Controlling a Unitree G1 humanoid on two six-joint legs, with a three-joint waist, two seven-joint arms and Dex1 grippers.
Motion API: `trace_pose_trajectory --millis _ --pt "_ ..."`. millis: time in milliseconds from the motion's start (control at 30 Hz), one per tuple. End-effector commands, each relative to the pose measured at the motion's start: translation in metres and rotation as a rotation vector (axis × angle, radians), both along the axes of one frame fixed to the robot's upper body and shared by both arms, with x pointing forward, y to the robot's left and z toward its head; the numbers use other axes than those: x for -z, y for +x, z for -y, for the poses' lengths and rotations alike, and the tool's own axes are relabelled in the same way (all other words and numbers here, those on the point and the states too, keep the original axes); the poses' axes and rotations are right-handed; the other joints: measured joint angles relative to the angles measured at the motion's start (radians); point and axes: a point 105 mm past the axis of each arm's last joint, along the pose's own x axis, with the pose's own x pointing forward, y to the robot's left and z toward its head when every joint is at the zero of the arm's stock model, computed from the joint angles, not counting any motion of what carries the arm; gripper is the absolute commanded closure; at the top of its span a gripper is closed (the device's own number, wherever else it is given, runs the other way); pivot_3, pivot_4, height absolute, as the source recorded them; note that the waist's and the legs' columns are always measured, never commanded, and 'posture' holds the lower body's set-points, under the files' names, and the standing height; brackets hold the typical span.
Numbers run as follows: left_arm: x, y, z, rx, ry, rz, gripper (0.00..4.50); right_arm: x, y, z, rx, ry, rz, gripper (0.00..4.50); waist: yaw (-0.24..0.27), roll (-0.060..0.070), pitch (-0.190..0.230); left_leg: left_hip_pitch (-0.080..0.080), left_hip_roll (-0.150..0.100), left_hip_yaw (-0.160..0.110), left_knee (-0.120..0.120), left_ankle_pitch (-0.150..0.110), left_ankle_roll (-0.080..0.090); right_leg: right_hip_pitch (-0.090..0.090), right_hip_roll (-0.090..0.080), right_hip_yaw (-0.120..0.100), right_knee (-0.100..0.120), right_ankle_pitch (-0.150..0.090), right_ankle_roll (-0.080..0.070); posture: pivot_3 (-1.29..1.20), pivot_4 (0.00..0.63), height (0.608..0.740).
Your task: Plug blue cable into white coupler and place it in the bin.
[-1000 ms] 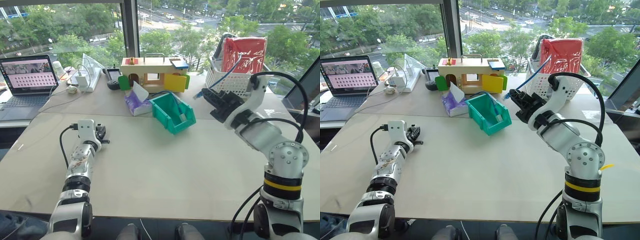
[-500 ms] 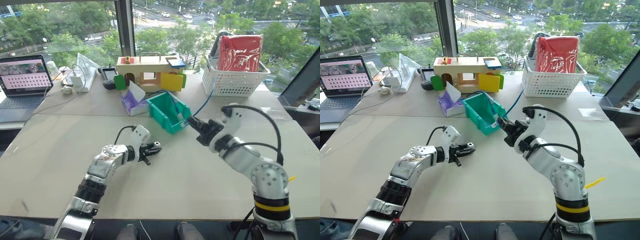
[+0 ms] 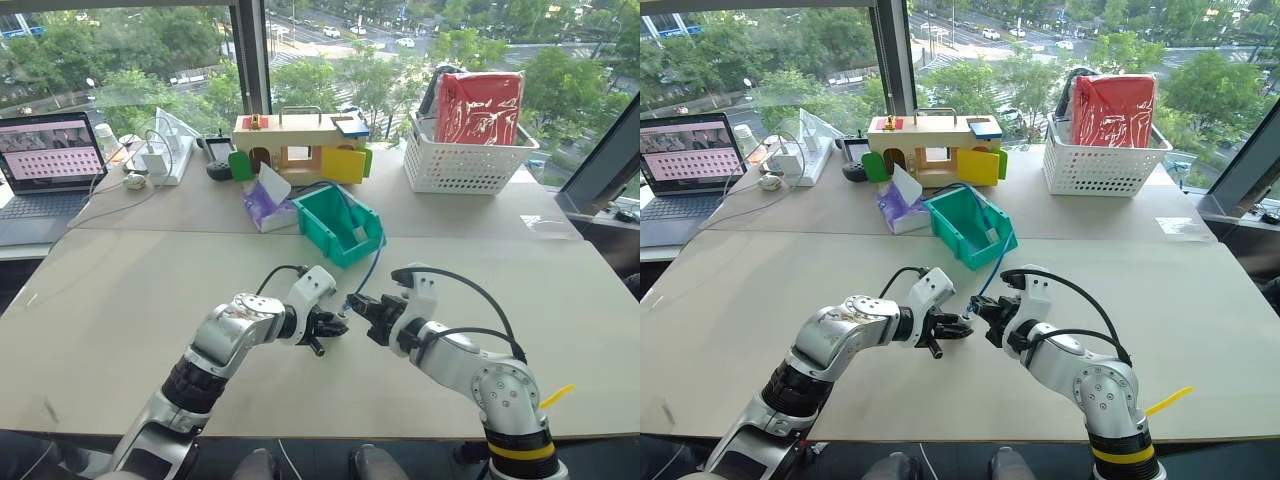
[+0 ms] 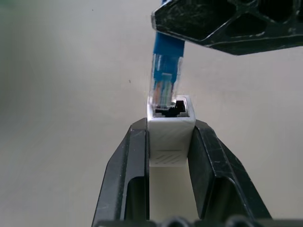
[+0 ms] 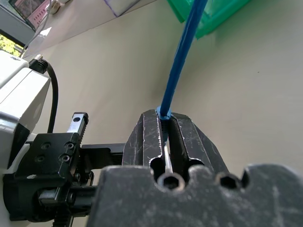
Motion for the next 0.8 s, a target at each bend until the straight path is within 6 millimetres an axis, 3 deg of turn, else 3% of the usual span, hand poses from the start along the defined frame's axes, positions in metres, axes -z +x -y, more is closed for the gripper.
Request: trace_pose_trajectory --millis 33,600,800 --pt "-0.002 -0.005 0.006 0.011 -0.016 0.0 3.86 -0.006 0.0 -0.004 -0.026 -0.004 0.024 4.5 0.0 0.0 0.0 0.0 0.0 0.0 0.0 0.0 0.0 0.0 0.0 0.0 0.0 0.0 0.0 0.0 0.15 0.737" --pt "-0.001 -0.005 0.004 -0.05 -0.055 -0.029 3.86 0.002 -0.009 0.008 -0.022 -0.106 -0.003 4.5 0.001 0.0 0.0 0.0 0.0 0.0 0.0 0.0 0.0 0.001 0.0 0.0 0.0 0.0 0.0 0.0 0.15 0.737" --pt "-0.004 -0.004 0.005 -0.067 -0.066 -0.028 3.86 0.006 -0.01 0.002 -0.078 -0.193 0.006 4.5 0.003 0.0 0.0 0.0 -0.001 -0.001 0.0 0.0 0.0 0.001 0.0 0.0 0.0 0.0 0.0 0.0 0.15 0.737"
